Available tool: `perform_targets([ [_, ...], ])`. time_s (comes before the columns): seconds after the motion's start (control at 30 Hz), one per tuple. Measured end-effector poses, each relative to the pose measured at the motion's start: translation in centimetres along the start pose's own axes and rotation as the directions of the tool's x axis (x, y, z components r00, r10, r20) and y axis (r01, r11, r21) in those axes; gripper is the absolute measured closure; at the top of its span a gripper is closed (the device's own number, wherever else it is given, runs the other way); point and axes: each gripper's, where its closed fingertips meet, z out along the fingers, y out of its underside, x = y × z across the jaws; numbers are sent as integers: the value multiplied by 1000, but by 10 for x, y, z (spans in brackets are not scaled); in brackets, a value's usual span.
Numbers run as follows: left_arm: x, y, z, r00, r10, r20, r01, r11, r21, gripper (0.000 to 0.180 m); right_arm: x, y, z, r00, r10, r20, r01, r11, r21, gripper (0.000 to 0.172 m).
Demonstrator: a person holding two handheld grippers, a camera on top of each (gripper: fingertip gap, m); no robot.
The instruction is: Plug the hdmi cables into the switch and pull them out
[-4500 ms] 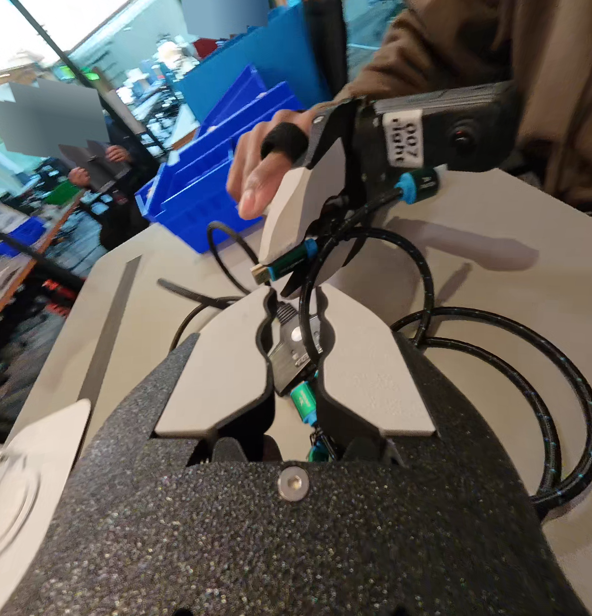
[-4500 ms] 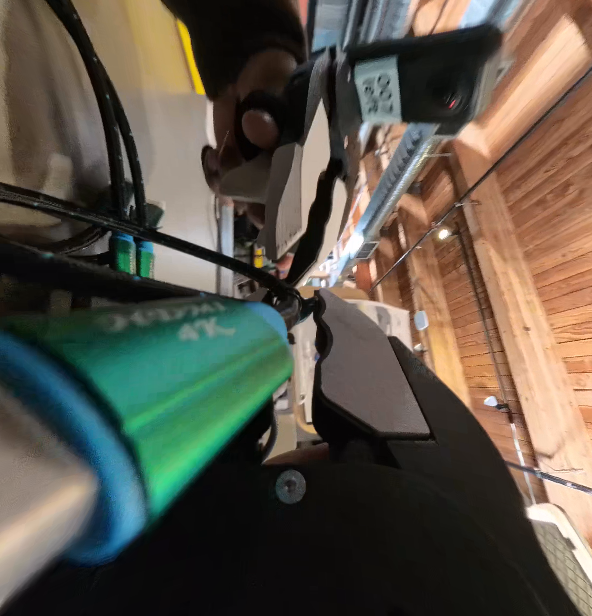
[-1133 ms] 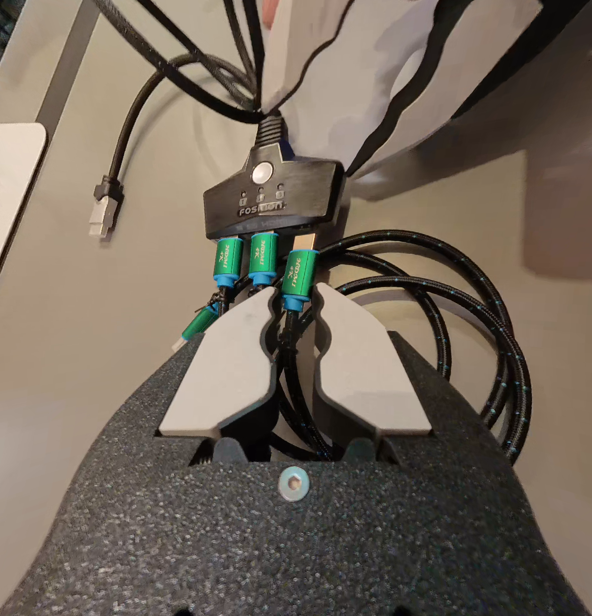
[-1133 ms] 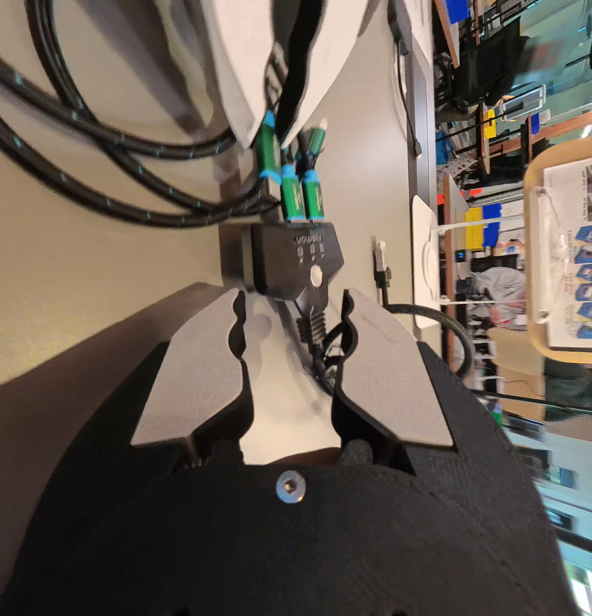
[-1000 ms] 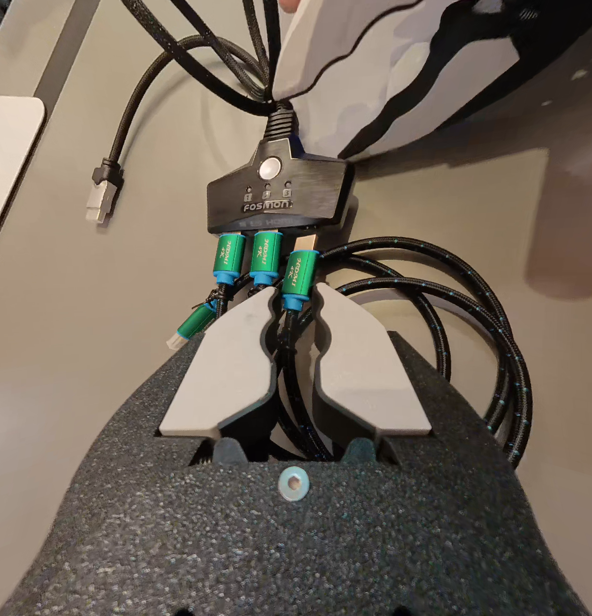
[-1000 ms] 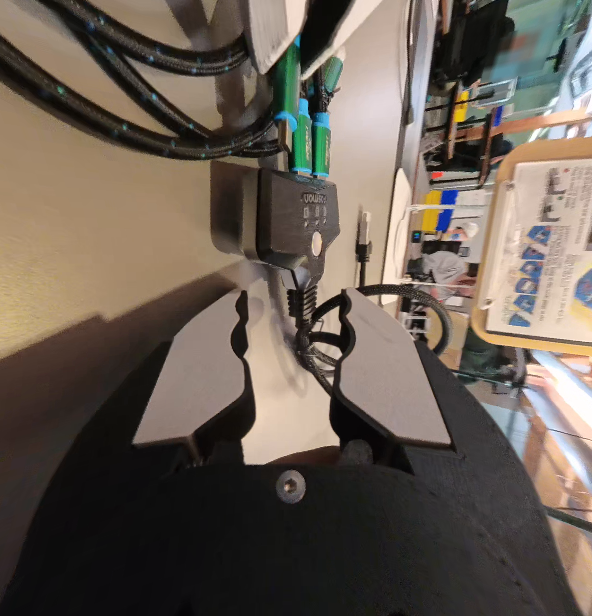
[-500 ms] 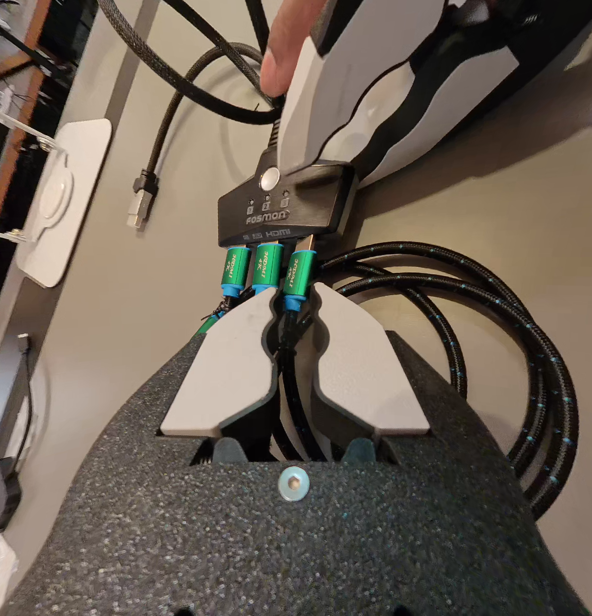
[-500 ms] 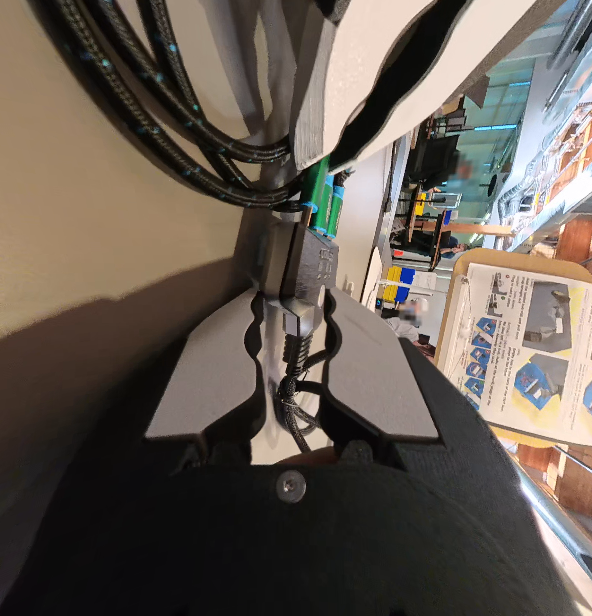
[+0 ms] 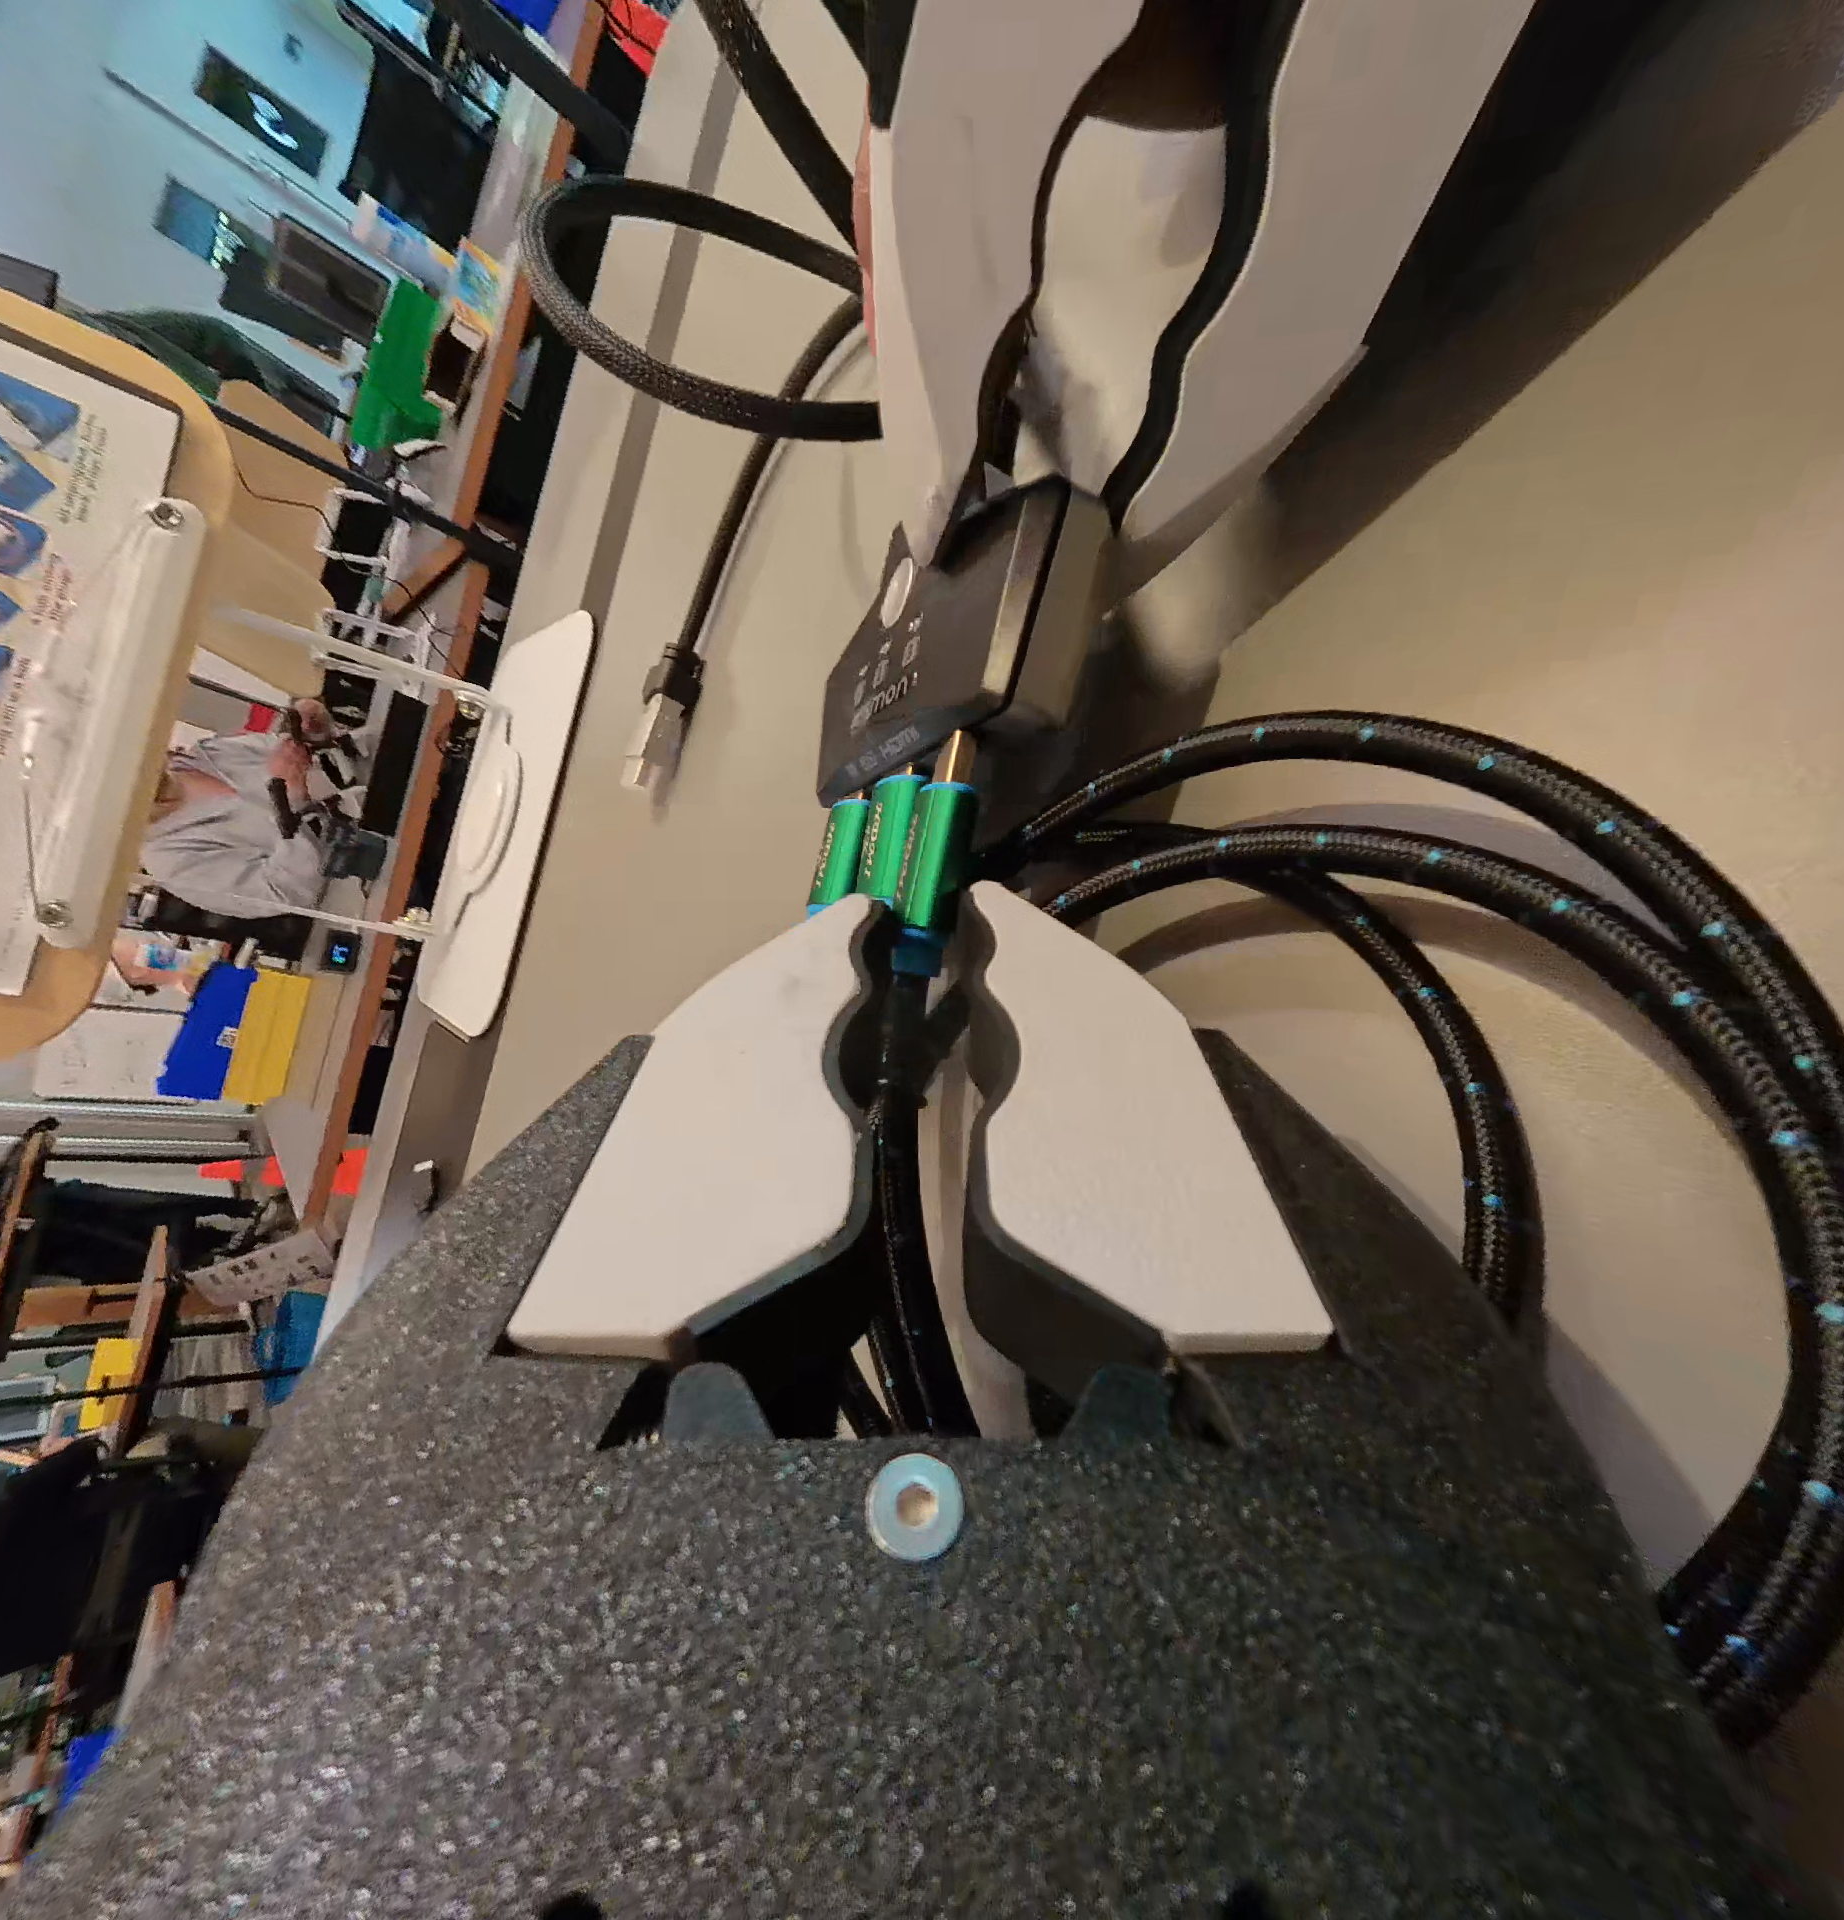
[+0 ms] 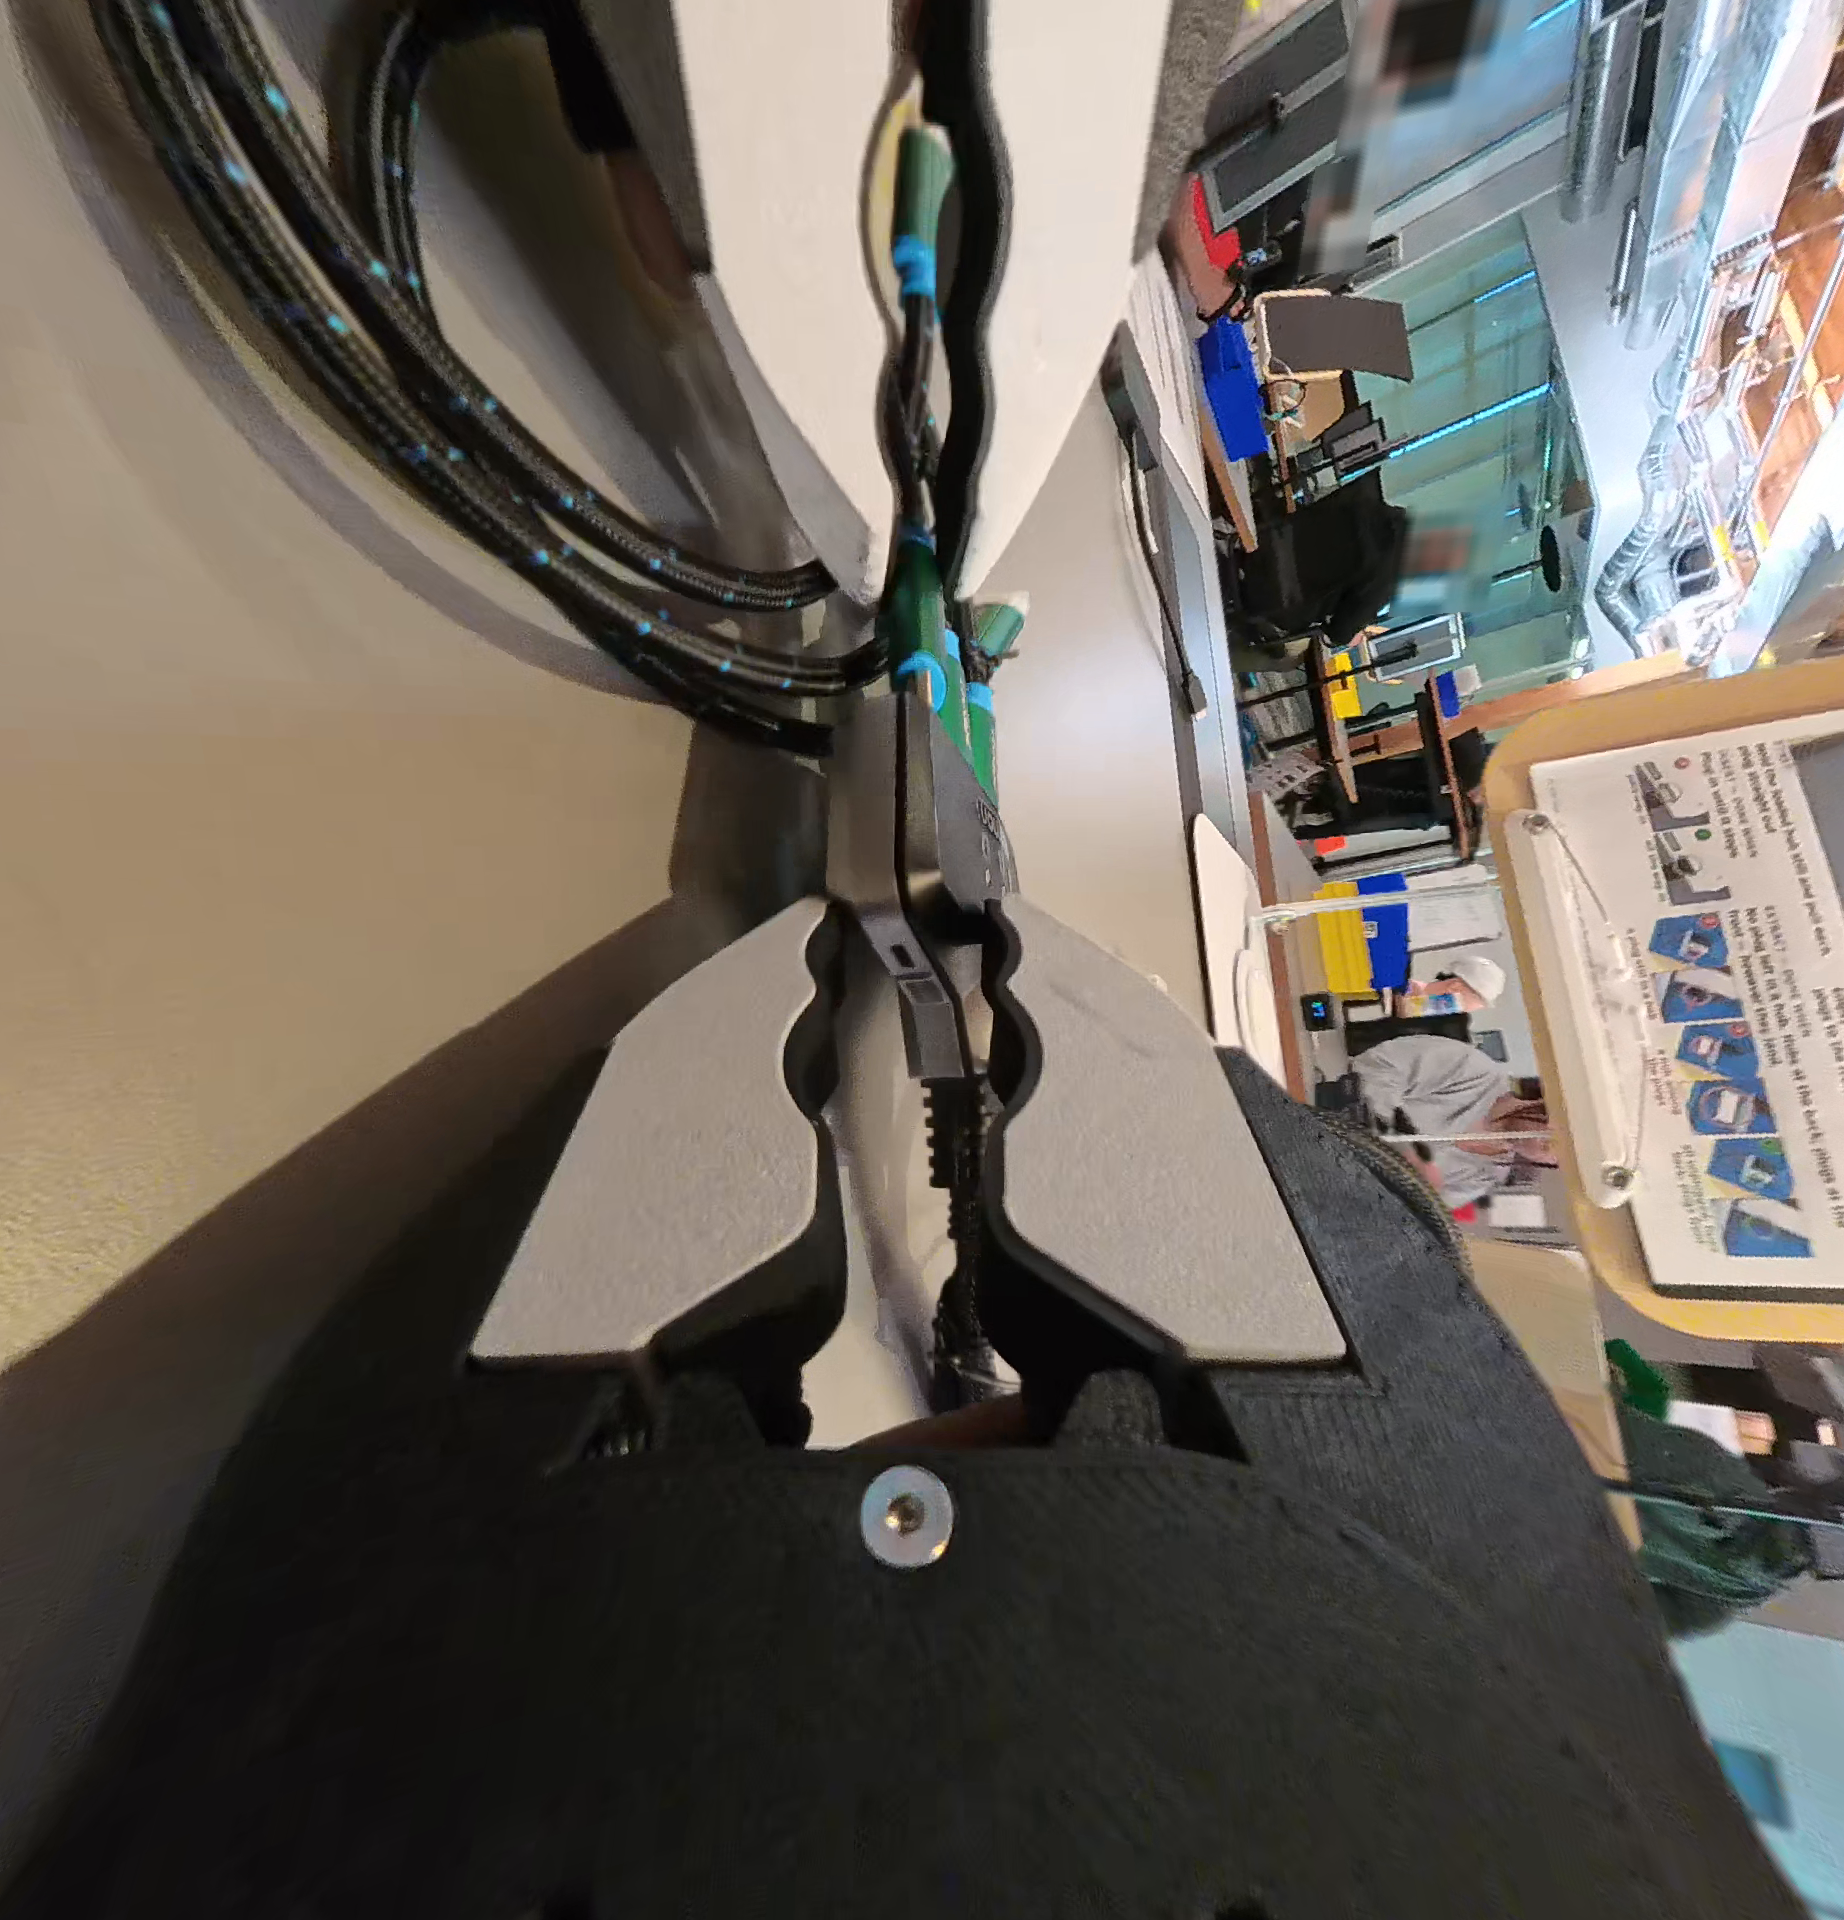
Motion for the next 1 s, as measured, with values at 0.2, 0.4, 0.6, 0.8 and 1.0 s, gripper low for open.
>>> perform_targets([
  [0.2, -3, -1, 1, 993, 100, 62, -100, 995, 3, 169, 3, -2, -1, 998, 67, 2, -68, 997, 28, 147],
  [0.4, -7, 2, 2, 977, 178, 120, -172, 983, -57, 169, 7, -5, 2, 997, 81, -19, -80, 996, 24, 147],
  [0.6, -11, 2, 0, 964, 216, 157, -205, 975, -82, 170, 12, -12, 2, 995, 86, -41, -85, 996, 30, 148],
  [0.8, -9, 0, -1, 952, 261, 159, -249, 964, -91, 171, 10, -16, 2, 996, -60, -71, 60, 998, -4, 150],
  [1.0, -8, 1, 0, 946, 281, 163, -271, 959, -77, 171, 4, -24, 3, 993, -100, -58, 101, 995, 13, 151],
])
